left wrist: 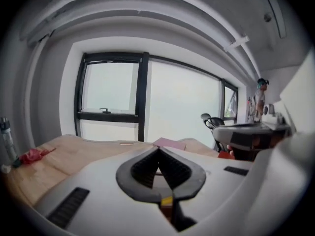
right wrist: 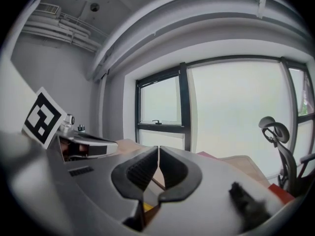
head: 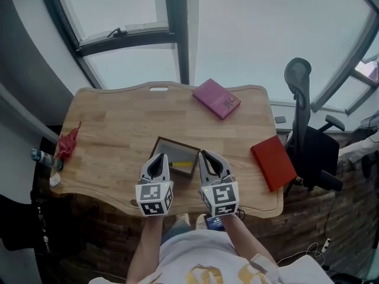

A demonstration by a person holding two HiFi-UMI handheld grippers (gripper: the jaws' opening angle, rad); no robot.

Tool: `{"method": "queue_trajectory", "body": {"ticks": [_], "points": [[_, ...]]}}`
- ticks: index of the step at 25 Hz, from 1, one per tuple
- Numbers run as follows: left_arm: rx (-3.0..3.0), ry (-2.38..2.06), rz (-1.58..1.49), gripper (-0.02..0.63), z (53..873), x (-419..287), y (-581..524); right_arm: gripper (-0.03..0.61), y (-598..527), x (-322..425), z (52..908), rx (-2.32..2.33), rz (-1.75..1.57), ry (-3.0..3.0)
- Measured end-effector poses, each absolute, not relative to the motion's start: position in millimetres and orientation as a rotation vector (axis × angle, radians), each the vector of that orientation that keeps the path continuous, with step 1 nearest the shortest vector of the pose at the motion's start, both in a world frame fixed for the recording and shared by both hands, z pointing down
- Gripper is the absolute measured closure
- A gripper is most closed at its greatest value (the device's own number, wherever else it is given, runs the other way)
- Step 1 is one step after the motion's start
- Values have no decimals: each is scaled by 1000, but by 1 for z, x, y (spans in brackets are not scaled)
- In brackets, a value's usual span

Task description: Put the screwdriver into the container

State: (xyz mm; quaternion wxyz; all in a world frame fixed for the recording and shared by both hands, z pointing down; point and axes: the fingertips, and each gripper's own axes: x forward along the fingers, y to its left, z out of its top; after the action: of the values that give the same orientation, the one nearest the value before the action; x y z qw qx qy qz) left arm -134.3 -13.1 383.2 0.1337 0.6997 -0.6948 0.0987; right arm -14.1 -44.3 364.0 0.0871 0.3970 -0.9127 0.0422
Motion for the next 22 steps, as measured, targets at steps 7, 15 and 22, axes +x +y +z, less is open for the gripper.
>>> {"method": "queue_trajectory", "body": {"ticks": [7, 15, 22], "points": [[2040, -2037, 208, 601, 373, -129, 1, 546, -21, -13, 366, 1135, 95, -2729], [2077, -2016, 162, 601, 372, -121, 15, 546, -22, -1, 372, 1192, 106, -2702], [2075, -2016, 227, 601, 385, -119, 14, 546, -19, 1, 380, 1201, 122, -2697]]}}
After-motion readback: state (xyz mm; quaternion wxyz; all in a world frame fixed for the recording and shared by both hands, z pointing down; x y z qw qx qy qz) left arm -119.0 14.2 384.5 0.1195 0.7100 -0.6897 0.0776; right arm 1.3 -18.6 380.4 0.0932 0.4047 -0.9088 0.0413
